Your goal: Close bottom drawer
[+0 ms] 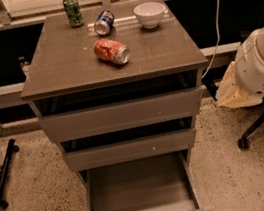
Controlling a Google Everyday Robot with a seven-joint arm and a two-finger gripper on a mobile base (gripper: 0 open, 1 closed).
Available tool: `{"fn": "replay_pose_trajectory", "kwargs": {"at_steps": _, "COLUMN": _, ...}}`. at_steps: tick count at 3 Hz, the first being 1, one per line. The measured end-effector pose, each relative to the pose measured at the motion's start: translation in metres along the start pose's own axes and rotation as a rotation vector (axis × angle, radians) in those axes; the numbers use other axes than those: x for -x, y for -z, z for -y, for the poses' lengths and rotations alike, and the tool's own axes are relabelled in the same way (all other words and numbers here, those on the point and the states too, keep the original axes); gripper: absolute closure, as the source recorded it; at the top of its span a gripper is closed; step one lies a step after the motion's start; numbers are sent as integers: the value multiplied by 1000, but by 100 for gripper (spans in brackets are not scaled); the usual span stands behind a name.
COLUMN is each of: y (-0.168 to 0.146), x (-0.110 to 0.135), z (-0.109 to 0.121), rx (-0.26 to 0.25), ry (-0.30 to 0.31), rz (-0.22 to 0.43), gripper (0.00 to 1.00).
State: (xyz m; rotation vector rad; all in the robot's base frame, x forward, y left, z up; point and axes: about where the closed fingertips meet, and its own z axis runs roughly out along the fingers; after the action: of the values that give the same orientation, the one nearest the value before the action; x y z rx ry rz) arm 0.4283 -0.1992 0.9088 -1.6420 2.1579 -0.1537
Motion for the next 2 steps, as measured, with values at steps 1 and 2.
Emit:
{"fn": "replay_pose_trajectory", "kwargs": {"at_steps": 1, "y": -26, "x": 6, "z": -18, "rx": 54, "ry": 22, "rz": -19, "gripper": 100}}
{"fn": "replay_pose_trajectory", "kwargs": {"at_steps": 2, "y": -58, "x": 11, "z": -35, "rx": 86, "ry": 33, "rz": -17, "gripper": 100}}
